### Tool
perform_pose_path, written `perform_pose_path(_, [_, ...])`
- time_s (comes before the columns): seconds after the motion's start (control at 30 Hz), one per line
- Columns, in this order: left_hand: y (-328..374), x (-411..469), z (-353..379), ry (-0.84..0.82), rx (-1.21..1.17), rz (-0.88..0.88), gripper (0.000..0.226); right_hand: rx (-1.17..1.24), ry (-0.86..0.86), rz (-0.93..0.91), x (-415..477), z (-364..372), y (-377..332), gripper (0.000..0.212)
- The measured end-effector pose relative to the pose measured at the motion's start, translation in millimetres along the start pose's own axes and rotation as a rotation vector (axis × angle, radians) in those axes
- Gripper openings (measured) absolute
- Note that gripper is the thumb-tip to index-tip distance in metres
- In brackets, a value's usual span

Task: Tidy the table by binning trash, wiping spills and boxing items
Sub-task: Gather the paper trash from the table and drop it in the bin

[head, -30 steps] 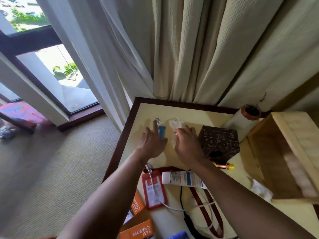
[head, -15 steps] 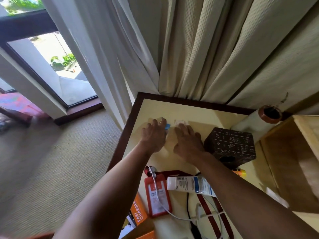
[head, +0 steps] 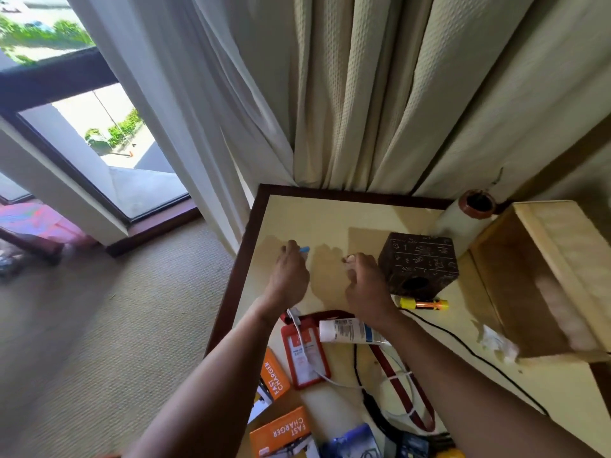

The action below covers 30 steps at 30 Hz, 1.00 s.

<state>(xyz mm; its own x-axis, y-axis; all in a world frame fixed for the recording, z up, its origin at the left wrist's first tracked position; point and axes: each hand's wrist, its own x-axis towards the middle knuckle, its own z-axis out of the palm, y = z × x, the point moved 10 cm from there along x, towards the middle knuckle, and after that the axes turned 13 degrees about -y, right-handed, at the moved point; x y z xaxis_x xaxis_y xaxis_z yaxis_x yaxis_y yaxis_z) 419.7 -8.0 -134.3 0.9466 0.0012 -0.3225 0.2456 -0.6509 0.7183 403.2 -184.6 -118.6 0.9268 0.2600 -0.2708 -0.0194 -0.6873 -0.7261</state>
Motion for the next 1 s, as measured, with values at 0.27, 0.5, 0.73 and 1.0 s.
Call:
perform_pose_path(0.27, [71,-127,-33,0.115,-0.660,0.153,0.007,0.301,0.226,0.004,-135,-70,14,0.013])
perform_pose_path(0.5, [149,-229,61,-0.126,-0.755,0.263,0.010,0.738,0.392,0.172,-292,-116,74,0.010])
perform_pose_path(0.73, [240,-345,227,-0.437,-0.684,0.313,0.022,0.972,0.490,0.251,-456,-150,184,0.008])
perform_pose_path(1.0, [293,-456,461,-0.795,-0.682,0.118,0.026,1.216,0.553,0.355,-603,-168,342,0.031])
